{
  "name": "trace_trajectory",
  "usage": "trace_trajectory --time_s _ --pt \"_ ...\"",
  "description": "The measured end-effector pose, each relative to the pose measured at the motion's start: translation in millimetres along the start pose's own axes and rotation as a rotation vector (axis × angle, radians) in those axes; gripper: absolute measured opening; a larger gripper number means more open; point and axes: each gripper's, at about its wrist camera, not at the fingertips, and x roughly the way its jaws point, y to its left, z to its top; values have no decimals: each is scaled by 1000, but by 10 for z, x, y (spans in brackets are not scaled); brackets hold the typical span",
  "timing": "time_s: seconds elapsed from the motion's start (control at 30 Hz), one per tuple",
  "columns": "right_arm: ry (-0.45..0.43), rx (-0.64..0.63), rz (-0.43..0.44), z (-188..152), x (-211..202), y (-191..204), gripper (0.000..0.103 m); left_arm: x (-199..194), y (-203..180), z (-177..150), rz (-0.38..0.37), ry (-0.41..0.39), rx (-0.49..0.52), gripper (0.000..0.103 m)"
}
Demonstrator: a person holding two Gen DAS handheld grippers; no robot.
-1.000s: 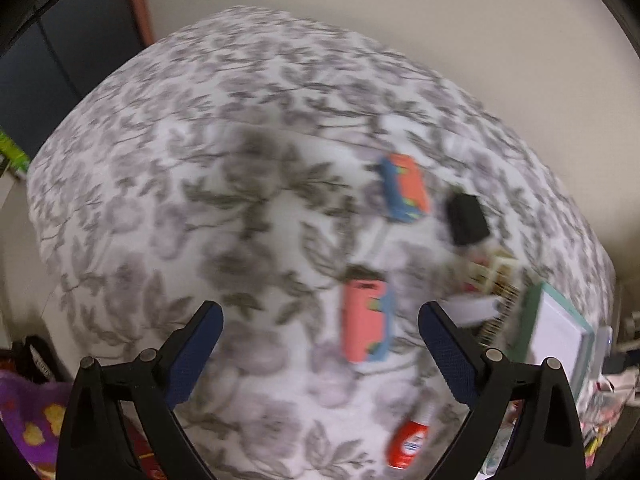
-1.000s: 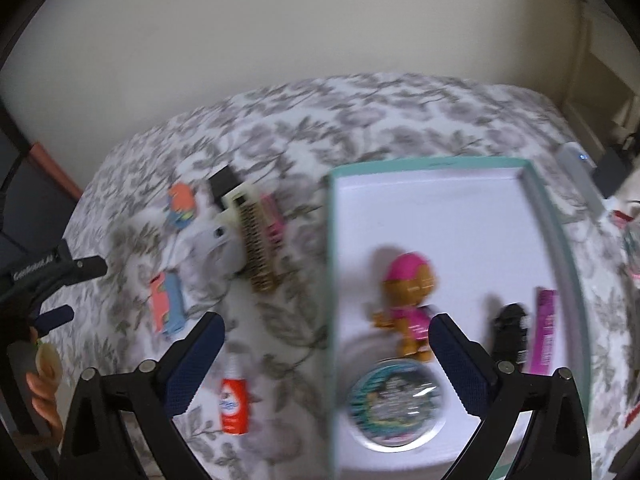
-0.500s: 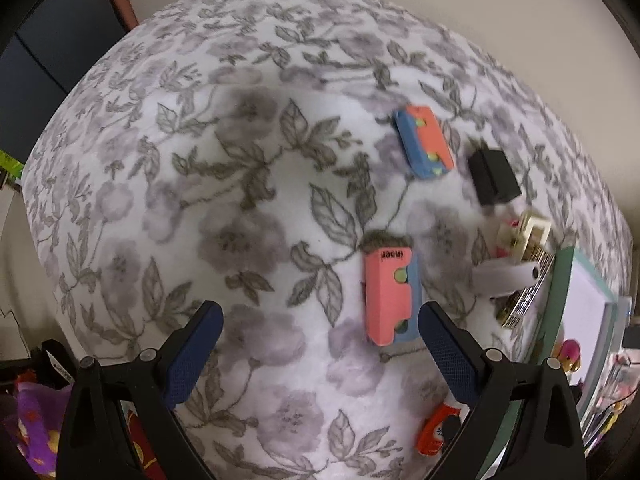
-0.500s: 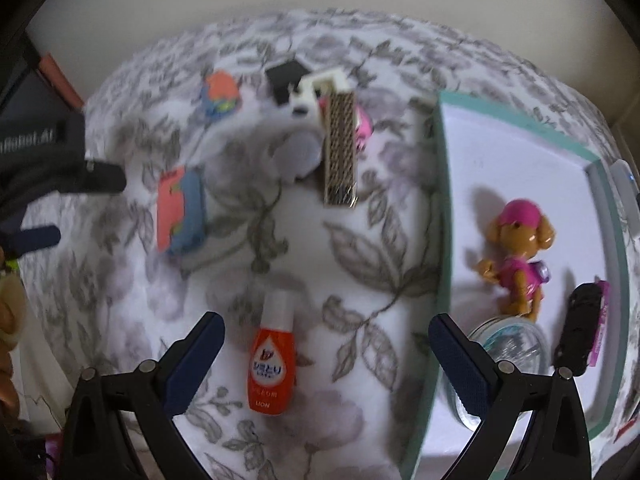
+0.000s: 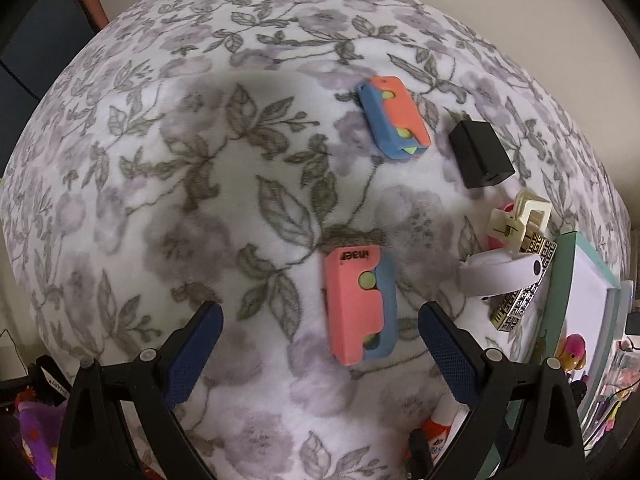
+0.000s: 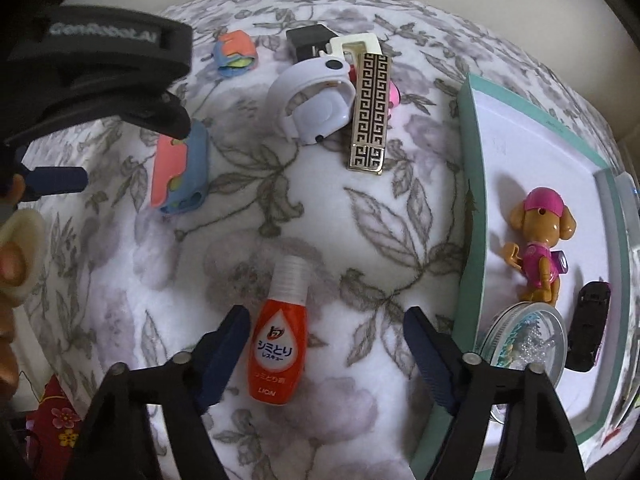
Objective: Organize rigid objects
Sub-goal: 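Move the right tool toward the red bottle while the left tool withdraws from the tray, then grasp the red bottle with the right tool while the left tool grasps the coral-blue block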
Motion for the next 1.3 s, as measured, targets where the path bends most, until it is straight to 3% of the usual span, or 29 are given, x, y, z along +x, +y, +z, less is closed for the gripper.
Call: trace_trajectory --time_s 0.07,0.3,0.47,0.5,0.53,0.57,1.1,1.3 --pt "1 8 9 0 -1 -9 76 28 -36 -3 13 -7 17 98" --pt "8 -3 21 24 -55 -42 50 111 -137 -1 45 -19 49 98" --pt "23 -24 6 -13 -30 37 47 186 -262 3 74 -17 75 95" --pt "26 -24 5 -16 -20 36 47 204 -293 -3 78 -17 77 90" --pt "28 -23 6 -22 -11 40 47 220 -313 -8 82 -15 79 78" --pt "28 -21 8 -23 -11 38 47 241 -337 -22 67 -13 76 76" --pt "14 -53 -8 -29 11 75 46 531 -510 -175 78 38 103 72" --pt "14 -28 4 -18 5 30 34 527 -560 -229 54 31 121 48"
